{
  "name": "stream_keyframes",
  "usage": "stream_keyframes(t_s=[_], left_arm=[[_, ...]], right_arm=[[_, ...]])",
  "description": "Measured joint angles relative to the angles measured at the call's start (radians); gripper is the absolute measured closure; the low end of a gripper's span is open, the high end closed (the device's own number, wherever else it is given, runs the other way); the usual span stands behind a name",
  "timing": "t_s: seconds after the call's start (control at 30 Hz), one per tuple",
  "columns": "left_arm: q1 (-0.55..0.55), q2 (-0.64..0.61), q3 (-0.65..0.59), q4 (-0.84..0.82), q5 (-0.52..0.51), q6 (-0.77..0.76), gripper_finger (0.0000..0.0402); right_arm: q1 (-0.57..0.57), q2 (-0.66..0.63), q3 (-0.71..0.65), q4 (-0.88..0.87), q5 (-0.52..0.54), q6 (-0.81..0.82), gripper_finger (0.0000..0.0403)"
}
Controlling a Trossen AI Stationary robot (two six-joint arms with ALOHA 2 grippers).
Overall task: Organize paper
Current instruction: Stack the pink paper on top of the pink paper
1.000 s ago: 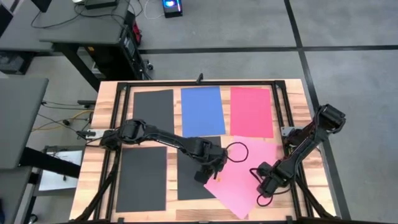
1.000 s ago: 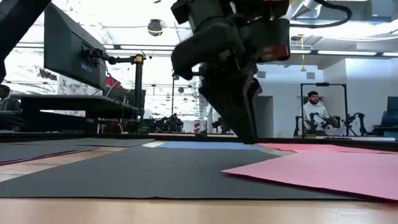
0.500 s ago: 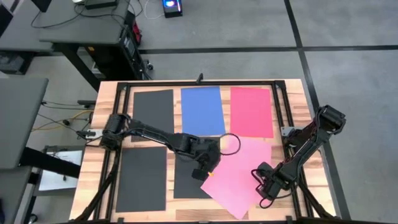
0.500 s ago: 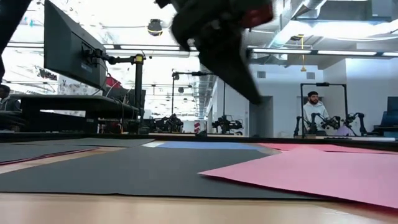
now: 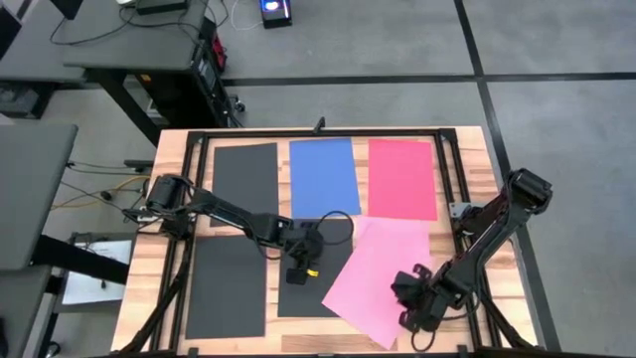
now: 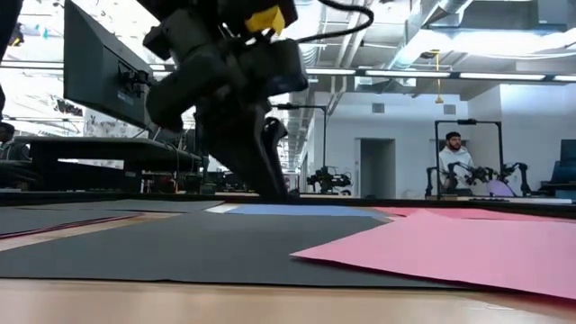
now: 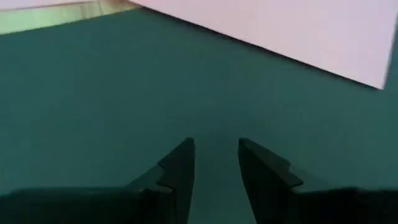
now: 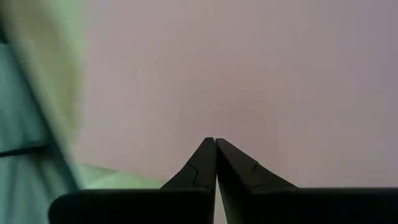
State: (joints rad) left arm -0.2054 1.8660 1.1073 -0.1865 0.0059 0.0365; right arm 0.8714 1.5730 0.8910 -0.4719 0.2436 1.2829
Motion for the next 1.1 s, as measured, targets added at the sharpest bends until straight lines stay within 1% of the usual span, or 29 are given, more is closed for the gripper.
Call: stream_keyframes(t_s=[0.1,0.17,0.3,0.4,0.57,0.73,0.83,1.1], left_arm=[[0.000,0.000,0.000,0.023,0.000,0.000,0.0293],[0.000,0.000,0.001,0.033,-0.004,-0.003,0.0293],[0.000,0.000,0.001,0.025,-0.007,-0.033,0.0293],[0.000,0.000,0.001,0.017,-0.007,-0.059,0.0293],[-0.001,0.000,0.001,0.019,-0.009,-0.091,0.0293],[-0.007,0.000,0.001,0.018,-0.009,-0.105,0.0293],[-0.009,0.000,0.001,0.019,-0.010,-0.106,0.0292],[-0.009,0.000,0.002,0.019,-0.010,-0.113,0.0292]], right_arm=[[-0.010,0.021,0.000,0.067,0.000,-0.076,0.0398],[-0.011,0.043,0.000,0.115,-0.001,-0.110,0.0387],[-0.018,0.122,0.001,0.271,-0.014,-0.199,0.0353],[-0.025,0.203,0.041,0.322,-0.040,-0.263,0.0326],[-0.024,0.290,0.151,0.263,-0.053,-0.325,0.0292],[0.003,0.334,0.243,0.147,-0.067,-0.330,0.0280],[0.029,0.348,0.273,0.089,-0.094,-0.308,0.0280],[0.074,0.346,0.276,0.051,-0.154,-0.165,0.0280]])
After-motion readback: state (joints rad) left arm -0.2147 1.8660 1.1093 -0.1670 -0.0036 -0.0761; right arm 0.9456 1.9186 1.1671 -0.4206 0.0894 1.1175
